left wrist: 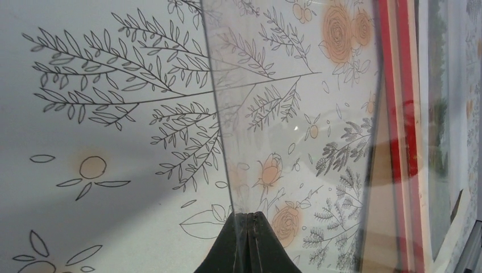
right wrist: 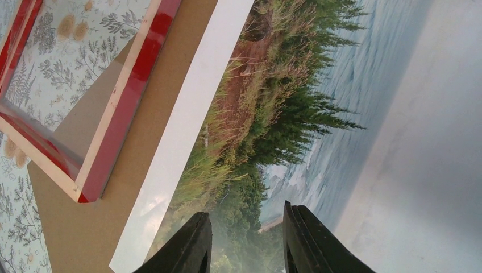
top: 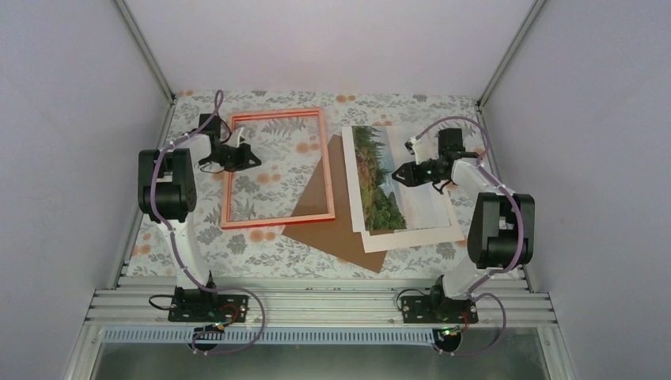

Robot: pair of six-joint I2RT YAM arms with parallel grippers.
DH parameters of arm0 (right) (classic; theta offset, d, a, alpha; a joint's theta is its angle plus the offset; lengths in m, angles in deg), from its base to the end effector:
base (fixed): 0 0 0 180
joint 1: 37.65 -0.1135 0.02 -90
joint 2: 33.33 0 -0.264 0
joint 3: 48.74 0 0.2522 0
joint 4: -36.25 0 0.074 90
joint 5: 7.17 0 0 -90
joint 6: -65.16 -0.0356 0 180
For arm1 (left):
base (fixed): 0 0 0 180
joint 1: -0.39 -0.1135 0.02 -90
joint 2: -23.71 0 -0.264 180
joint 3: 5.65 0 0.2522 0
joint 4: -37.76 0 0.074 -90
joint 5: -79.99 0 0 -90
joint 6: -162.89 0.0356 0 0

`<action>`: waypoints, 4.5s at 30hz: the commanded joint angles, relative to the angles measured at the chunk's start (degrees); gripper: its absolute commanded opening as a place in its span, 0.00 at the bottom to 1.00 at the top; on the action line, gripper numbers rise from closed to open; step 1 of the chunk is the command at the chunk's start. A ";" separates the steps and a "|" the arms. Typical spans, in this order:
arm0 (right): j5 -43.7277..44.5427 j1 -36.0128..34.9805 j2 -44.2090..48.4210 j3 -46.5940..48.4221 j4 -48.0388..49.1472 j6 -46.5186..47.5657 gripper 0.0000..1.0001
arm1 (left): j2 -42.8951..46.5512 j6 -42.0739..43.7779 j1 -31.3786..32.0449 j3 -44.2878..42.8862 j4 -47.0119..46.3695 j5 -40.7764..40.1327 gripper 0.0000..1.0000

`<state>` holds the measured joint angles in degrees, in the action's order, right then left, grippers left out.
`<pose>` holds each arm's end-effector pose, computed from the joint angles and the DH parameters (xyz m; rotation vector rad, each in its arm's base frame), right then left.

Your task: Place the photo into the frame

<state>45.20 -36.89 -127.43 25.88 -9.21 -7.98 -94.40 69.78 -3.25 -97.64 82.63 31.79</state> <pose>0.3202 0.0175 0.2001 -0.5406 2.4629 0.7610 0.4043 0.0019 0.1403 0.0131 2.6438 -1.0055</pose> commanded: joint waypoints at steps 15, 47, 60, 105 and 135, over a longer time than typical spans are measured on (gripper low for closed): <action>0.59 -0.49 2.33 -1.45 1.16 0.01 0.32 | 0.69 3.44 -0.66 -3.24 1.85 -2.05 0.03; 0.98 -0.49 2.26 -1.10 1.17 -0.08 0.32 | -0.49 5.51 -1.72 -3.73 5.14 -7.90 0.02; 1.24 -0.53 2.17 -1.10 1.12 -0.05 0.32 | 0.29 5.75 -1.85 -3.47 5.37 -7.53 0.02; 1.28 -0.49 3.05 -2.15 1.65 -0.03 0.31 | 5.34 5.78 -1.99 -0.94 3.62 -2.04 0.02; 1.59 -0.49 3.09 -2.16 1.70 0.02 0.31 | 3.46 8.88 -2.12 -3.14 7.55 -8.13 0.02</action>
<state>46.55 -36.89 -125.51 24.11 -8.38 -7.98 -90.42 77.01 -4.76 -99.66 89.38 24.42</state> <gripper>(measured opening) 0.311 0.028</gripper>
